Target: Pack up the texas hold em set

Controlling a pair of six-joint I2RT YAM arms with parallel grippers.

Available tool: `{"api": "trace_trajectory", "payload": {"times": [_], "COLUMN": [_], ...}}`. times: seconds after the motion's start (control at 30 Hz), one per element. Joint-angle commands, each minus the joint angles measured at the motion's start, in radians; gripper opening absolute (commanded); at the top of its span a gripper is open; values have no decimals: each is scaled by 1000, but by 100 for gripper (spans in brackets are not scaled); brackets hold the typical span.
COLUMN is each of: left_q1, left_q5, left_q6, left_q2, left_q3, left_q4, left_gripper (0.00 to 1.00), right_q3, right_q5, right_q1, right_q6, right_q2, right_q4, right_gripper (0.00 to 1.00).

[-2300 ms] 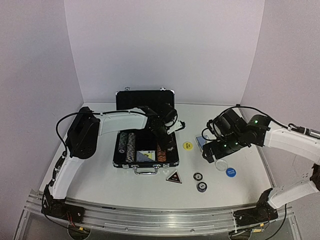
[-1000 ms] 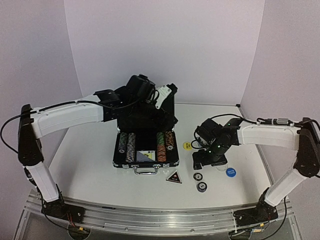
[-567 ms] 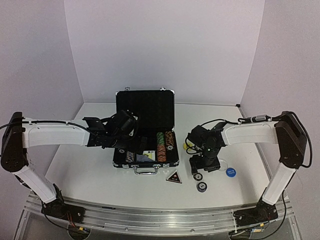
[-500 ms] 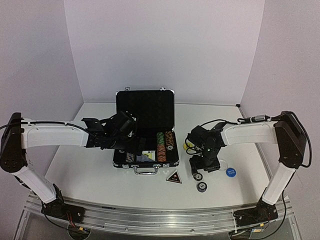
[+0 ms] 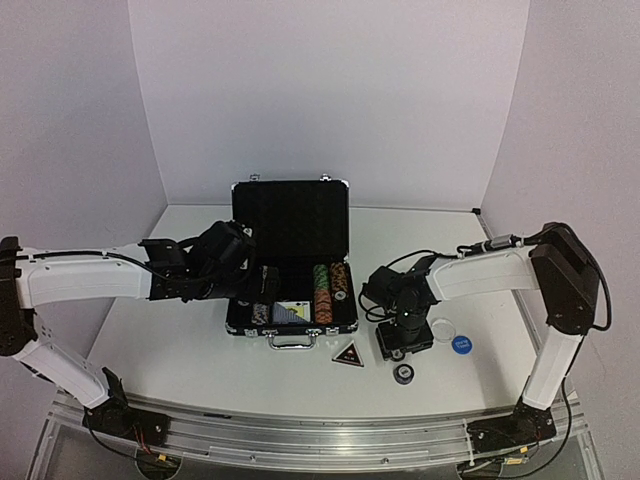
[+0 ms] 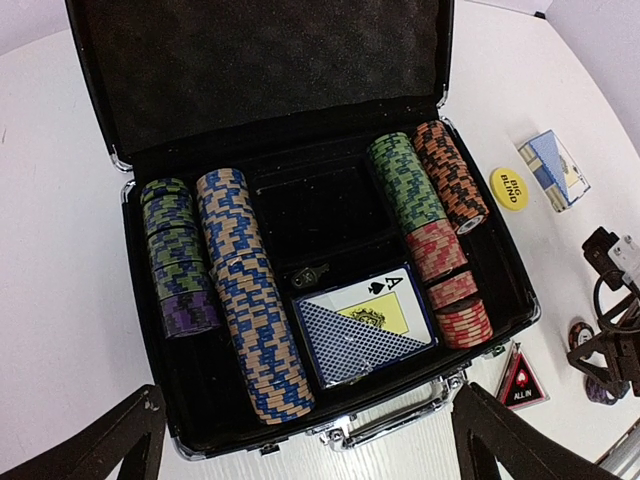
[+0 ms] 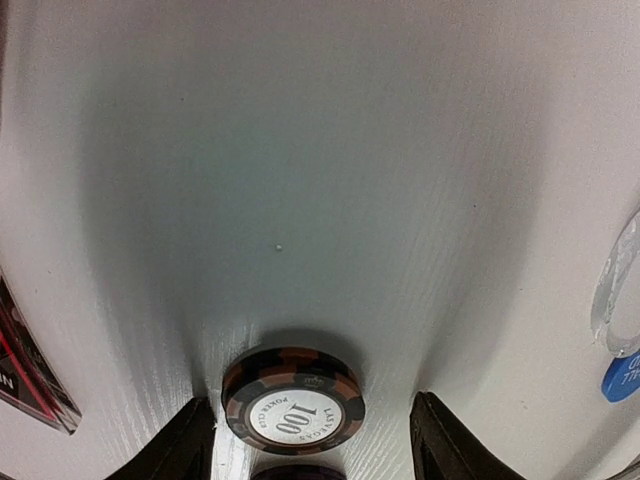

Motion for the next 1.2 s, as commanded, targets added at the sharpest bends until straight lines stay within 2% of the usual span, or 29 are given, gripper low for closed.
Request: {"api": "trace_trajectory", "payload": {"times": [0.0,0.23,0.43,0.67,0.8,0.9,1.1,1.17], "left_q1": [-1,-1,-1,-1,-1,-1,-1,-1], "left_q5": [-32,-33,-30,-31,-30,-27,-22,-22], "left_q6": [-31,-37,-37,-37,-41,-48,-58,-58], "left_q2": [-58,-68,-61,-71,-78,-84,-109,-119], "left_q3": [-25,-36,-34,-39,-45,-50,-59,-61], "left_q4": [14,20,14,12,14,15,16,19], "left_gripper": [100,100,100,100,100,100,100,100], "right_q3": [18,24,6,-24,-27,-27,-1,14], "right_q5": [34,25,6,0,7,17,33,33], "right_q1": [13,20,20,30,30,30,30,31], "right_q6": [21,26,31,42,37,33,5,-13], "right_q2": [26,68,78,85,101,109,51,5], "right_q4": [-10,-5,0,-3,-2,-2,-2,-3], "right_gripper": [62,57,47,45,40,30,1,0]}}
